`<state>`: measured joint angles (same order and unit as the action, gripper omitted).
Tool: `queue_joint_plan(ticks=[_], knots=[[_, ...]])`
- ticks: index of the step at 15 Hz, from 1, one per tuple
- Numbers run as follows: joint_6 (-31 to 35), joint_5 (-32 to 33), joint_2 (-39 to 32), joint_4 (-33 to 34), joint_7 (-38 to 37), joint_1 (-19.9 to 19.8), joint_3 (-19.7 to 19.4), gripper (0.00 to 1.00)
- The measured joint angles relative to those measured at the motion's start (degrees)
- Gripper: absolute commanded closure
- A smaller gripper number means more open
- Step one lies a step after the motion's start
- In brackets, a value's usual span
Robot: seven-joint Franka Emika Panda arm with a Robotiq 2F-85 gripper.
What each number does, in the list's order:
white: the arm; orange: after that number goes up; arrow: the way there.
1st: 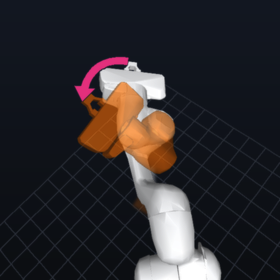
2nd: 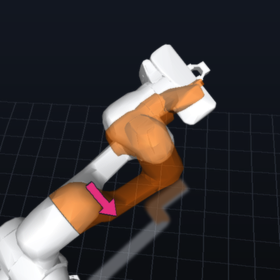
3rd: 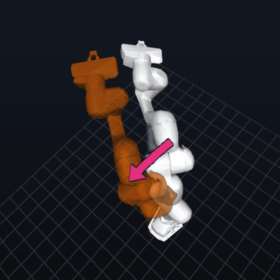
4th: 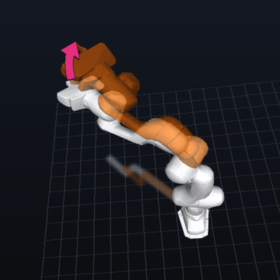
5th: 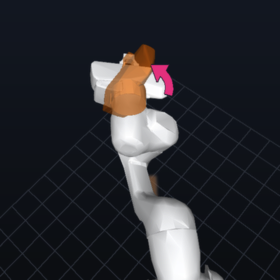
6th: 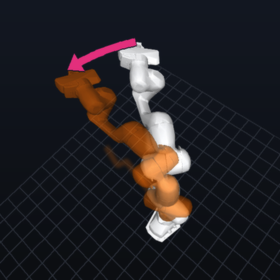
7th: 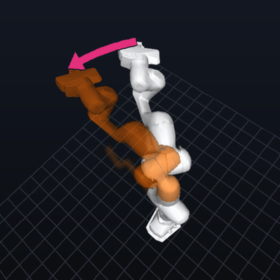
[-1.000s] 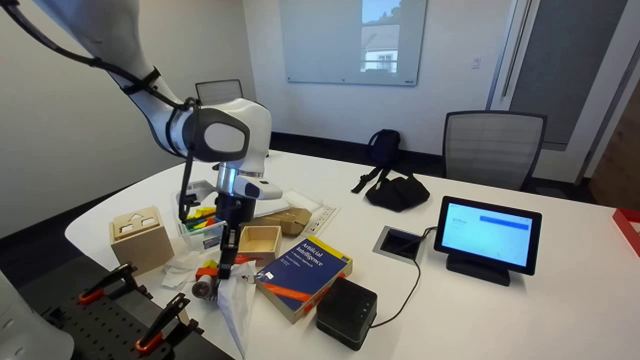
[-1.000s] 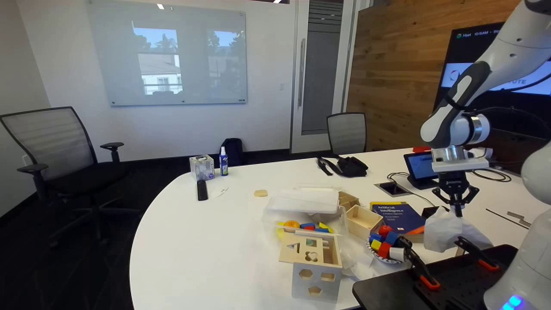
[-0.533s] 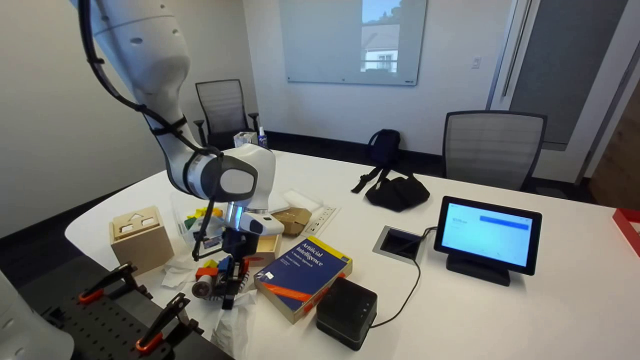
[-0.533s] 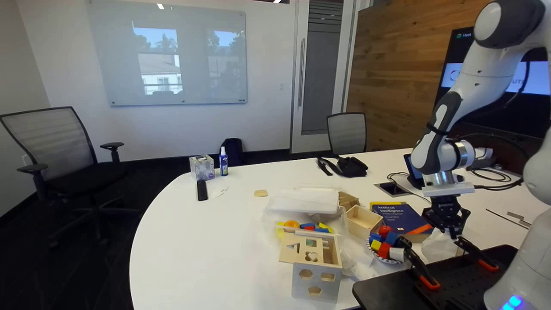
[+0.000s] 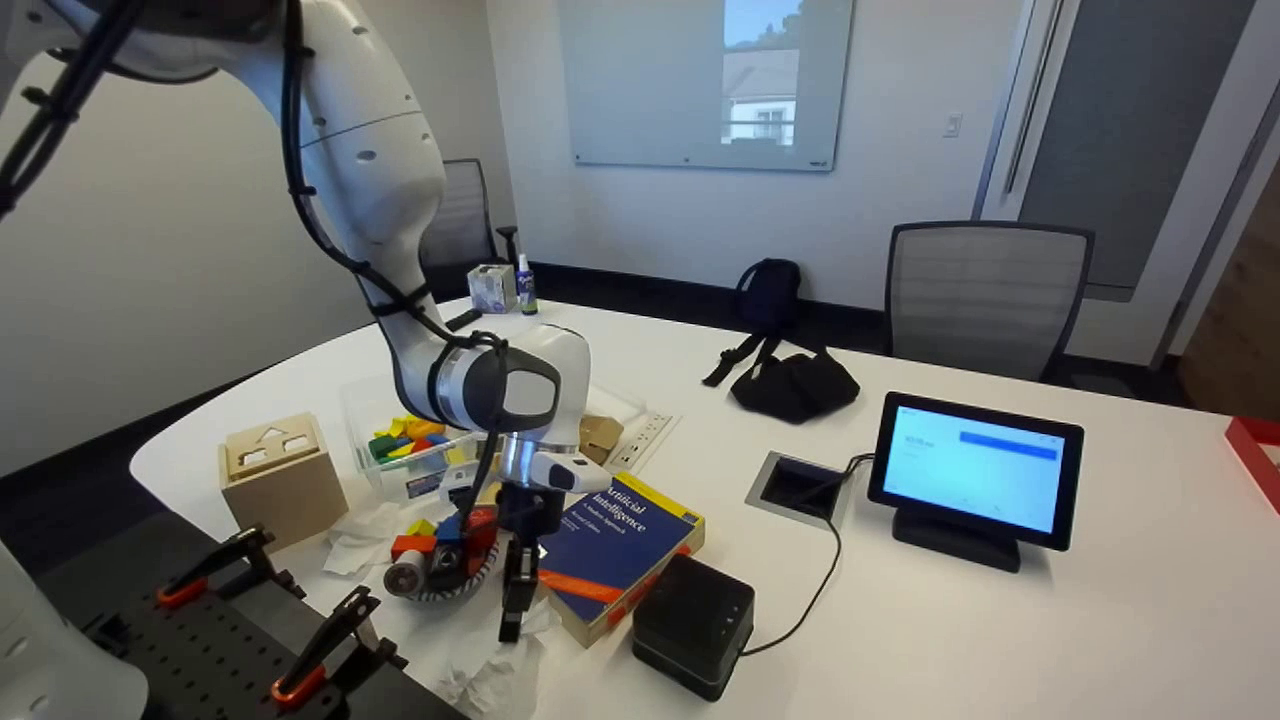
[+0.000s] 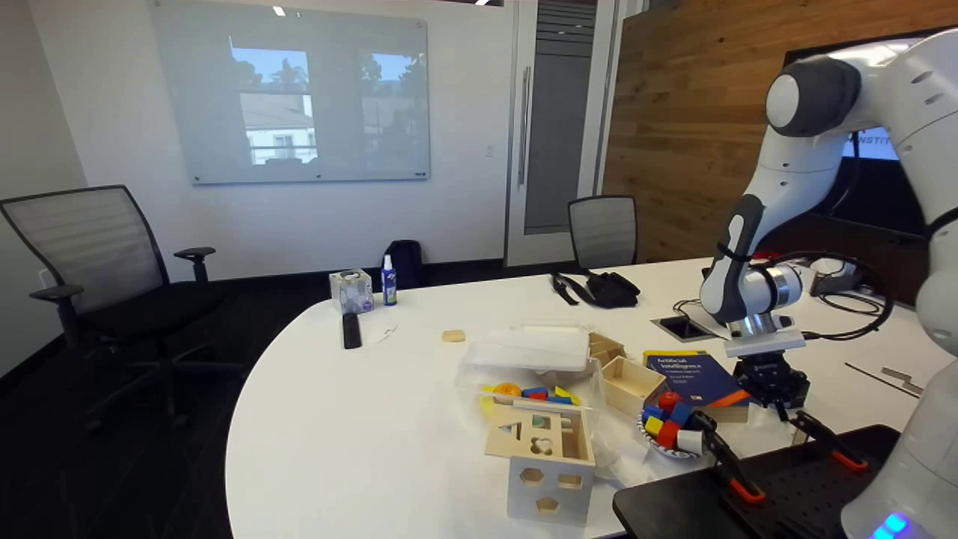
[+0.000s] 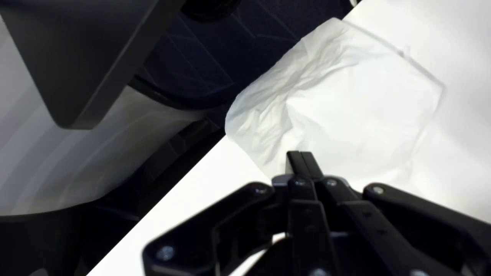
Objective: Use a white cloth to clean the table
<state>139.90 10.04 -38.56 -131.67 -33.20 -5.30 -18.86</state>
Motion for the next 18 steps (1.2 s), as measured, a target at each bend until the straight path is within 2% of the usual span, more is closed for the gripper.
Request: queue_joint_plan(ticks=[4, 7, 18], knots=[[-0.01, -0.03, -3.29, 2.54, 0.0, 0.16, -2.38, 1.0], [-0.02, -1.0, -4.72, 3.46, 0.11, 0.24, -2.44, 1.0], [-1.53, -6.59, -6.36, 14.03, 0.74, 6.08, 5.04, 1.0]])
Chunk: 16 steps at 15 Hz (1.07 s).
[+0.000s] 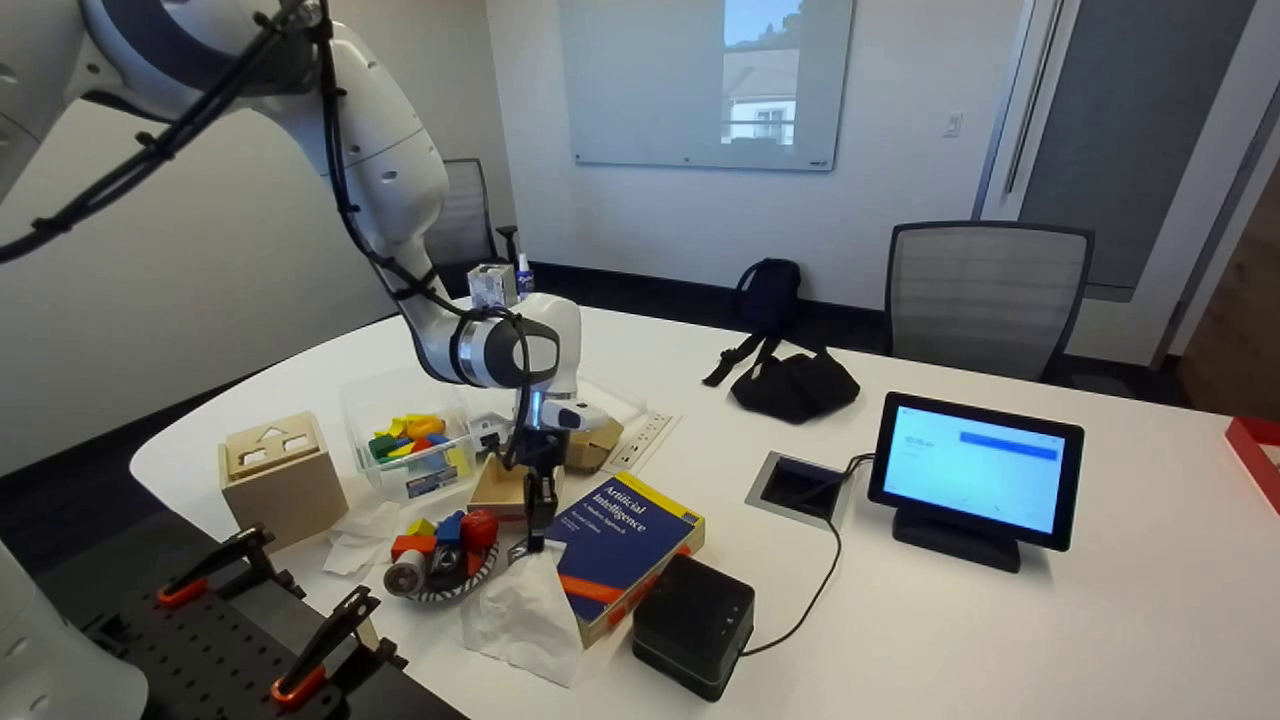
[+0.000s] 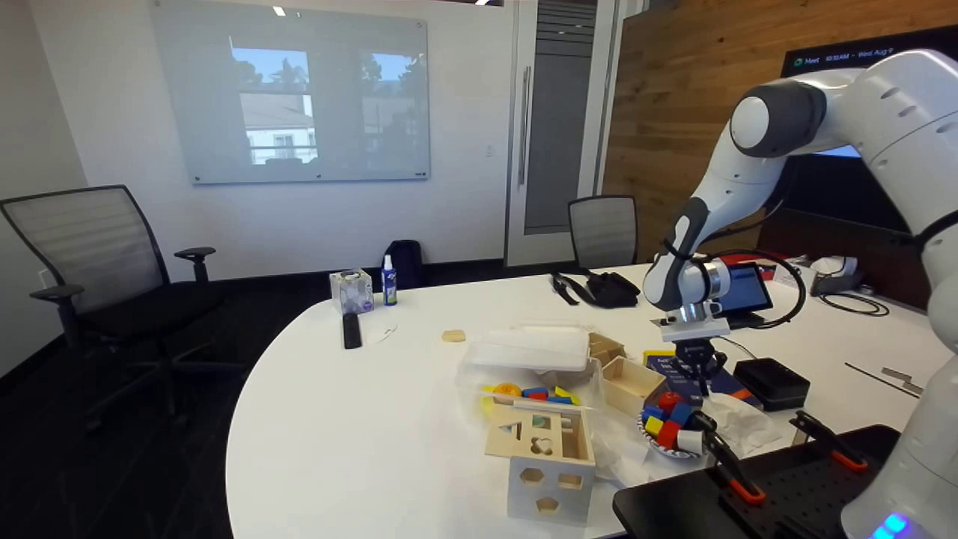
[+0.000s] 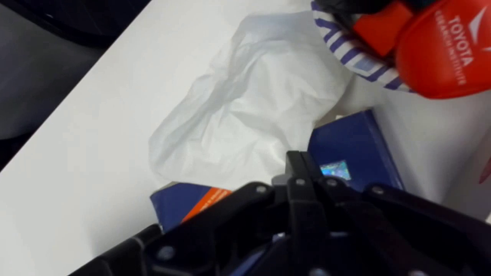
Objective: Use a white cloth to clean the table
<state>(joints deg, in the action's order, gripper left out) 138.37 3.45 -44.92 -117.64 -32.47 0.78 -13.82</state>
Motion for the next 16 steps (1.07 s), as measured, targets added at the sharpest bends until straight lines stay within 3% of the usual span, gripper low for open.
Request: queue_joint_plan(ticks=[8, 11, 16], knots=[[-7.3, -2.86, -1.51, -3.89, 10.12, -4.14, 2.5, 1.0], [-7.3, -2.84, -1.79, -6.3, 10.02, -4.92, 0.18, 1.0], [-6.71, -1.24, -1.73, -7.15, 6.78, -4.45, -7.33, 1.0]])
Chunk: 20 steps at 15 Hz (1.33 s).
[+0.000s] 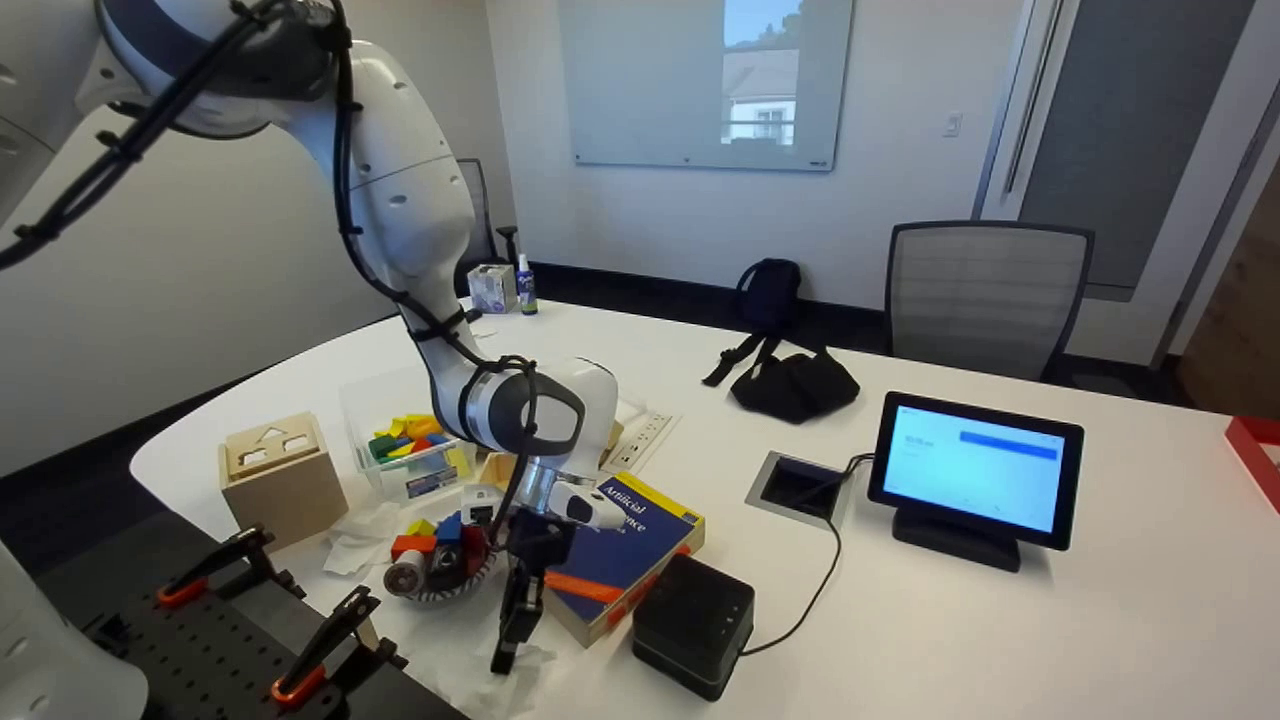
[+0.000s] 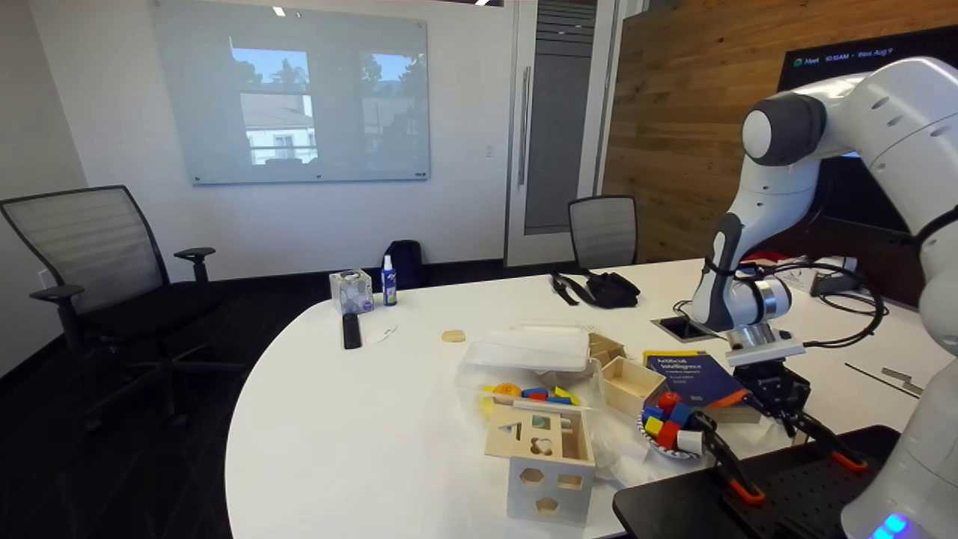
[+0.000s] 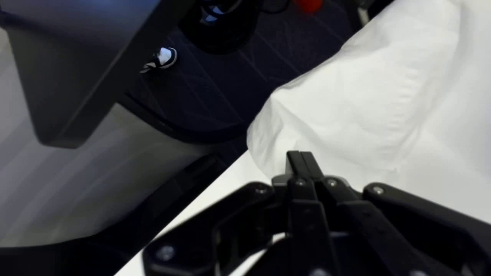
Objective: Use a white cloth to clean the table
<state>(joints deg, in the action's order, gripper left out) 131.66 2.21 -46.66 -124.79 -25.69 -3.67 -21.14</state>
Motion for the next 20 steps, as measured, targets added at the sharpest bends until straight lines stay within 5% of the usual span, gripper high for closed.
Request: queue_joint_plan(ticks=[5, 13, 20], knots=[[4.57, 1.49, 0.35, 0.08, -4.45, 1.62, -3.45, 1.0], [10.2, 0.31, 0.33, 0.55, -7.55, 6.35, 2.11, 1.0], [7.05, 0.12, 0.02, 0.2, -3.89, 6.06, 5.74, 1.0]])
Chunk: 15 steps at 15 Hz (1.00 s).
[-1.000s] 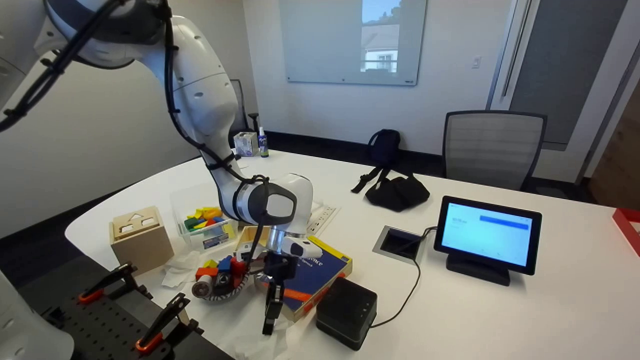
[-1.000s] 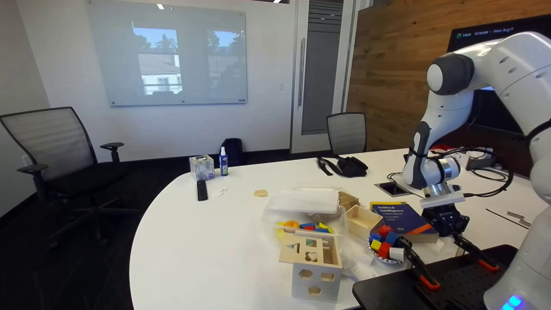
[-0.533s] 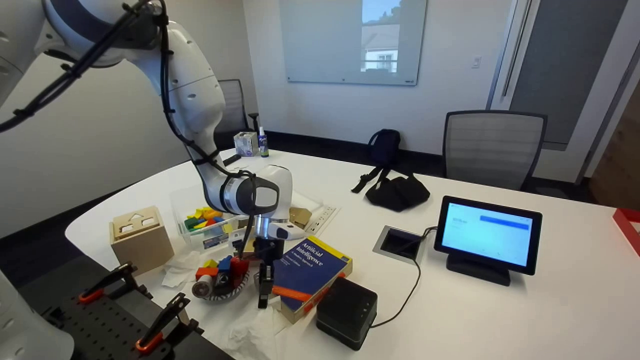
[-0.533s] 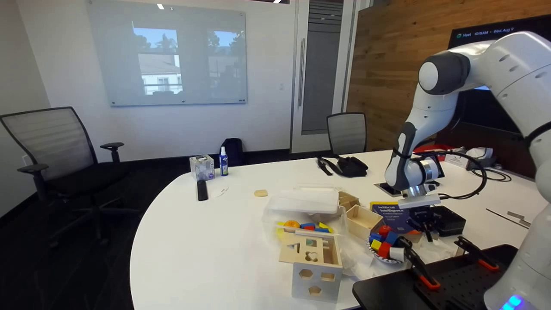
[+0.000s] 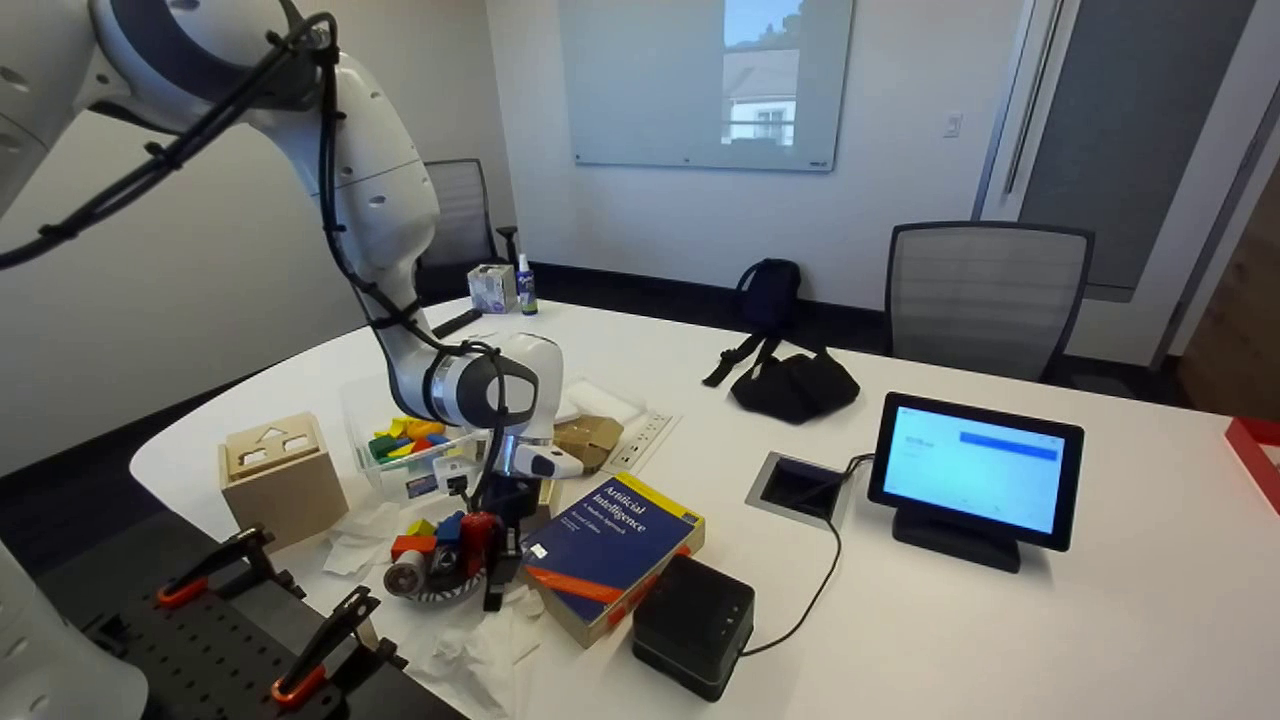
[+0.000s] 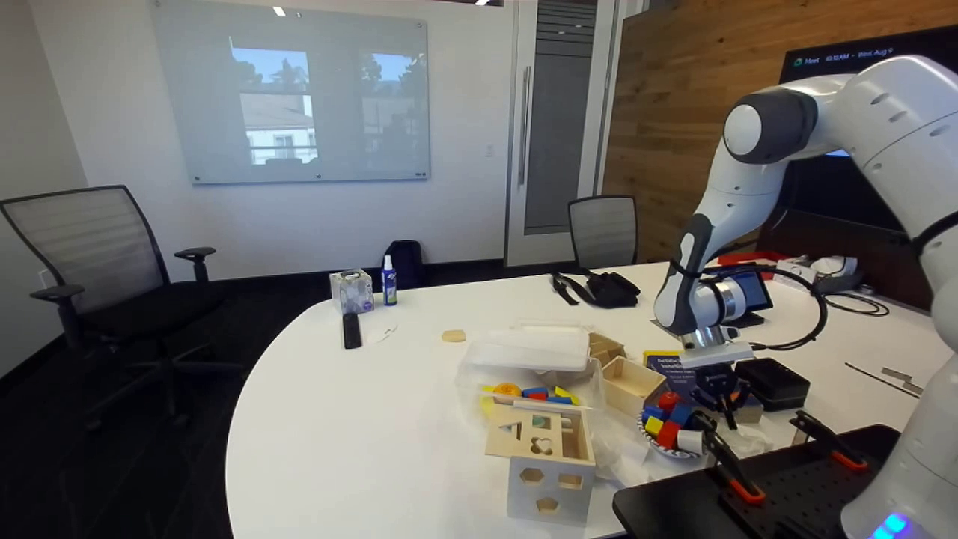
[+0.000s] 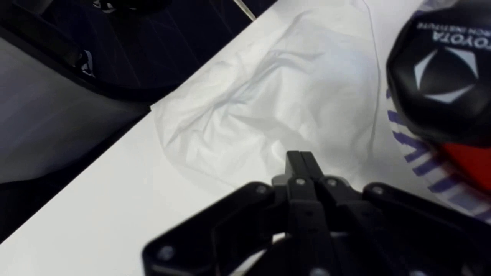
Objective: Use a white cloth to clean the table
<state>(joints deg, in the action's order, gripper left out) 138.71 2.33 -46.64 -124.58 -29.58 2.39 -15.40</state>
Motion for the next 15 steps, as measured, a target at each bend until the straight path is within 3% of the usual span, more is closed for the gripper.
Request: queue_joint_plan(ticks=[3, 8, 15], knots=[[-0.79, 0.1, -0.79, -1.12, 0.15, -0.16, -0.91, 1.0], [-0.57, 1.86, -2.86, -2.09, -1.95, 1.05, -6.96, 1.0], [5.37, 2.3, -2.56, -2.11, -5.95, 2.28, -13.61, 1.0]])
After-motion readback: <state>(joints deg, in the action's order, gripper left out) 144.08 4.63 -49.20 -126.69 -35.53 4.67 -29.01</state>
